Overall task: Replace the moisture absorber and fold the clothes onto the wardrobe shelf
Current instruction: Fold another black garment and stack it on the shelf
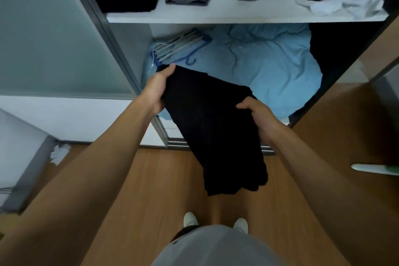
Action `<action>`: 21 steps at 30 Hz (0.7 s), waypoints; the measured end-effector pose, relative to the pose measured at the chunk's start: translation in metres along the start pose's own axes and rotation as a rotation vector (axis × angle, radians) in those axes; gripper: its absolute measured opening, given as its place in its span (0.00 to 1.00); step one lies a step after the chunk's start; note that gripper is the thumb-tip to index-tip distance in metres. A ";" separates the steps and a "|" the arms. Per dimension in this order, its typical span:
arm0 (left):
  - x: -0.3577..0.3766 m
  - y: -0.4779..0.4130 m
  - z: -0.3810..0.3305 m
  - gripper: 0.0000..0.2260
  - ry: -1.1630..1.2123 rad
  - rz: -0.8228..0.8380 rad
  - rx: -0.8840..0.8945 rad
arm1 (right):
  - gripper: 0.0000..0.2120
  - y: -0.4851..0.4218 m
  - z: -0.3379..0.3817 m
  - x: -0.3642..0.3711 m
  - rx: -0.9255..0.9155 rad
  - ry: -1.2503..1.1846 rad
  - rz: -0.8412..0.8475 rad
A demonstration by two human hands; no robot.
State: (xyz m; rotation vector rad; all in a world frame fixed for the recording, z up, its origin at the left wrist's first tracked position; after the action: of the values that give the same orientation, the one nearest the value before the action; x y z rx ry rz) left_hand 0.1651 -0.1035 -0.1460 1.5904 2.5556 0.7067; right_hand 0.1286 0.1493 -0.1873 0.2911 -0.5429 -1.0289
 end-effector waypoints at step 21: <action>0.005 -0.022 0.110 0.01 -0.241 0.146 0.095 | 0.16 0.002 0.003 -0.016 -0.031 -0.043 -0.013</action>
State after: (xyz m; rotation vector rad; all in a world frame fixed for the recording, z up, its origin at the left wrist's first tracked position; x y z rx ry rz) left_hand 0.1750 -0.0685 -0.2526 1.7830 2.3522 0.3788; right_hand 0.1224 0.1642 -0.1887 0.2454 -0.5636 -1.0570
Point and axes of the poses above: each hand's wrist, its own y-axis away from the middle knuckle, its own x-axis out of the palm, z = x × y, the point moved 6 cm from there along -y, towards the middle knuckle
